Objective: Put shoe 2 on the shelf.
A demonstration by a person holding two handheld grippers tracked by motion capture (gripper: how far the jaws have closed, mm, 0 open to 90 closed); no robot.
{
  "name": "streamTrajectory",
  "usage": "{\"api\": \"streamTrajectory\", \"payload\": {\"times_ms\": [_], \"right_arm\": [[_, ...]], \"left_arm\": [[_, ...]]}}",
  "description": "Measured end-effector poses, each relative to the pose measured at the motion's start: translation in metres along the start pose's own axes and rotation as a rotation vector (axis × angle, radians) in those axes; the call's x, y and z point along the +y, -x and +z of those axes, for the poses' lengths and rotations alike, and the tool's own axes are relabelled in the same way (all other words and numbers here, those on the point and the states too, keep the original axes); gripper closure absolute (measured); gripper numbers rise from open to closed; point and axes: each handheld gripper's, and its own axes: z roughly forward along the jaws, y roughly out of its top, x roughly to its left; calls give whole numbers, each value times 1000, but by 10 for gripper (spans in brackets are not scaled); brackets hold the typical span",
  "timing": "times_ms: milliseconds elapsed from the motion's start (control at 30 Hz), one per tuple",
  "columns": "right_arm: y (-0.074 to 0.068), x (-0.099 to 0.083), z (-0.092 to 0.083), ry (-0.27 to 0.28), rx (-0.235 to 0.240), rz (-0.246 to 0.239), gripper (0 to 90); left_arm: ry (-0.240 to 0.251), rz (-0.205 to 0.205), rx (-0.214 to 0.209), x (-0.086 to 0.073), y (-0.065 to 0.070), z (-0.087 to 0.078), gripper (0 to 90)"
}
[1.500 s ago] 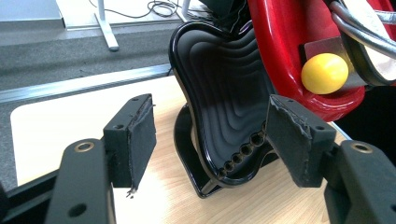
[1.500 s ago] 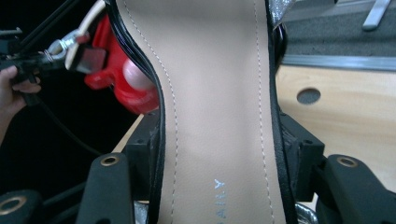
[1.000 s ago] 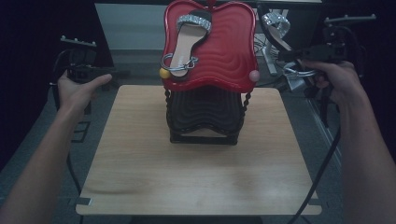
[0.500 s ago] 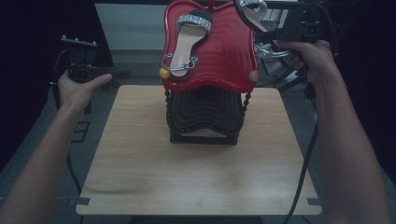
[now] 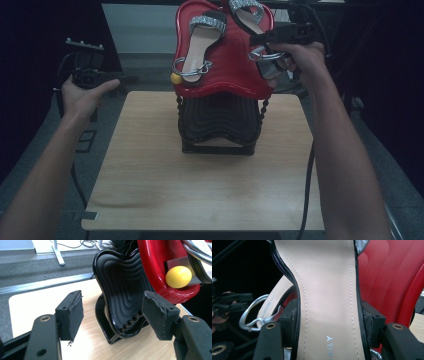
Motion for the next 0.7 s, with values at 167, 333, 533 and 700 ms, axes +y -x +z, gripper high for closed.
{"api": "streamTrajectory", "payload": {"times_ms": [167, 333, 533, 700], "right_arm": [[-1, -3, 13, 0, -38, 13, 427], [2, -6, 16, 15, -46, 37, 426], [-2, -7, 20, 21, -104, 42, 425], [-8, -10, 28, 40, -206, 61, 424]], "left_arm": [[-2, -3, 2, -1, -1, 1, 338], [-5, -2, 4, -1, -1, 1, 337], [-4, -2, 5, -1, 0, 3, 337], [-3, -6, 2, -2, 0, 5, 337]]}}
